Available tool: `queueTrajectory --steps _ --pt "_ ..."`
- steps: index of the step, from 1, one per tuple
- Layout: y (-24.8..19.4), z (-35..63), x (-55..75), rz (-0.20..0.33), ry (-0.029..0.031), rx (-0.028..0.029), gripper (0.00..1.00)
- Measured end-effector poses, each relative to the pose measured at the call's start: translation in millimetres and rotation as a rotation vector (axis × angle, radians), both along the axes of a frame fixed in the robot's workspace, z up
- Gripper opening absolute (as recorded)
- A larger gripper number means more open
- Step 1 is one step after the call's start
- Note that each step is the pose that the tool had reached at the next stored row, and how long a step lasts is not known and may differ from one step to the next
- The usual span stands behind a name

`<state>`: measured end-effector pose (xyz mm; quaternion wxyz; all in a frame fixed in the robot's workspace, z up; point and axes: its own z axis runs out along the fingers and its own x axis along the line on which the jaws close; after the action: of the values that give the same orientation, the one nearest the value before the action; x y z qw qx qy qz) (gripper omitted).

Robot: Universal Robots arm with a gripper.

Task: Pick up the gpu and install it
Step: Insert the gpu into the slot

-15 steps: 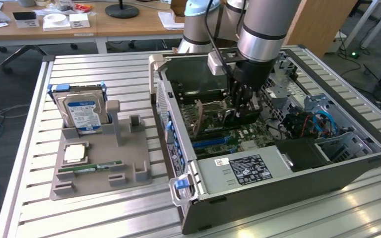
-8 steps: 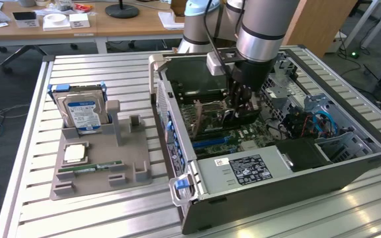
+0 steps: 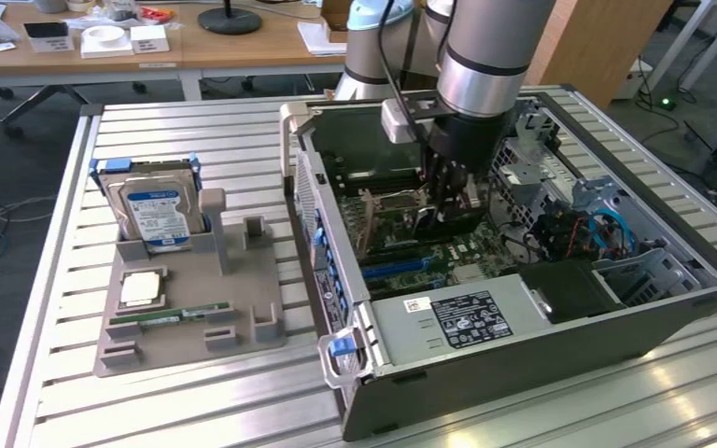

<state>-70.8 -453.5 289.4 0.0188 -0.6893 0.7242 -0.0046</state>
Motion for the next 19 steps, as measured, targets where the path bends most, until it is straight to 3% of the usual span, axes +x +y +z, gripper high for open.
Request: queueTrajectory --steps 5,8,19 --pt "-3.7 0.0 -0.6 0.000 0.0001 0.0000 0.27" --pt "-3.9 -1.4 -1.3 0.000 -0.0001 0.0002 0.27" --pt "-5.0 -16.8 -7.4 0.000 0.0000 -0.0001 0.27"
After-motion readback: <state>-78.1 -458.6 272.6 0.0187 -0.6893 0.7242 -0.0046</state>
